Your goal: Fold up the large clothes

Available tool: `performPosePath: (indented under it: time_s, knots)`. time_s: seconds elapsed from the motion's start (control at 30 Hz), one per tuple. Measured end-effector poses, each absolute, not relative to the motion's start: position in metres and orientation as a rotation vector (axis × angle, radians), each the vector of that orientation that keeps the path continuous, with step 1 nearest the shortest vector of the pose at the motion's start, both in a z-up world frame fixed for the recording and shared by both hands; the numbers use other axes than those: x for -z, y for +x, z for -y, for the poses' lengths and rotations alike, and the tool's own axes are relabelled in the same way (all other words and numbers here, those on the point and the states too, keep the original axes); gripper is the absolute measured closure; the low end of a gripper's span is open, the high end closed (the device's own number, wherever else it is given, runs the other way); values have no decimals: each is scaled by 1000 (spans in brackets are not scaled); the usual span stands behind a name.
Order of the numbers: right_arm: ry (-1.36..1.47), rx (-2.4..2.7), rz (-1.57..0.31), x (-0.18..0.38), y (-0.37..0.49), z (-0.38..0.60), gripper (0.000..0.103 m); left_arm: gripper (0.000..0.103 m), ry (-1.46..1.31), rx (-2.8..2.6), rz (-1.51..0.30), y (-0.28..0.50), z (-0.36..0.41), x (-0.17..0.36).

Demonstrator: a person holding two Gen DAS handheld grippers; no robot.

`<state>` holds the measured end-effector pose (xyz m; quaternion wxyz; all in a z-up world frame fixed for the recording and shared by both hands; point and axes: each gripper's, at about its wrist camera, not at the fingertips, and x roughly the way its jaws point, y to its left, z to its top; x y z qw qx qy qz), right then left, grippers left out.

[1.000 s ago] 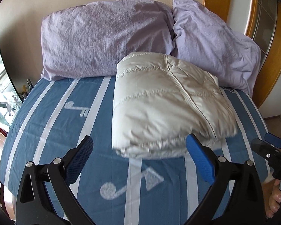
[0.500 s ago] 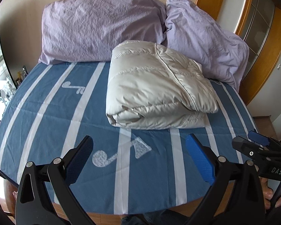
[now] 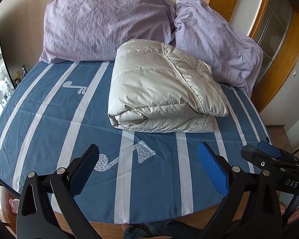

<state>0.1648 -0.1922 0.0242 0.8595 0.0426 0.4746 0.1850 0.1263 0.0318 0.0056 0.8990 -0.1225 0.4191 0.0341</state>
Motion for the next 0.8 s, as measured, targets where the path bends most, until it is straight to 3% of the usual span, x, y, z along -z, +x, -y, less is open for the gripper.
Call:
performPosePath:
  time_s: [0.8]
  knots:
    - [109, -369, -1045, -10, 170, 188, 2, 3, -258, -69, -907, 131, -27, 4]
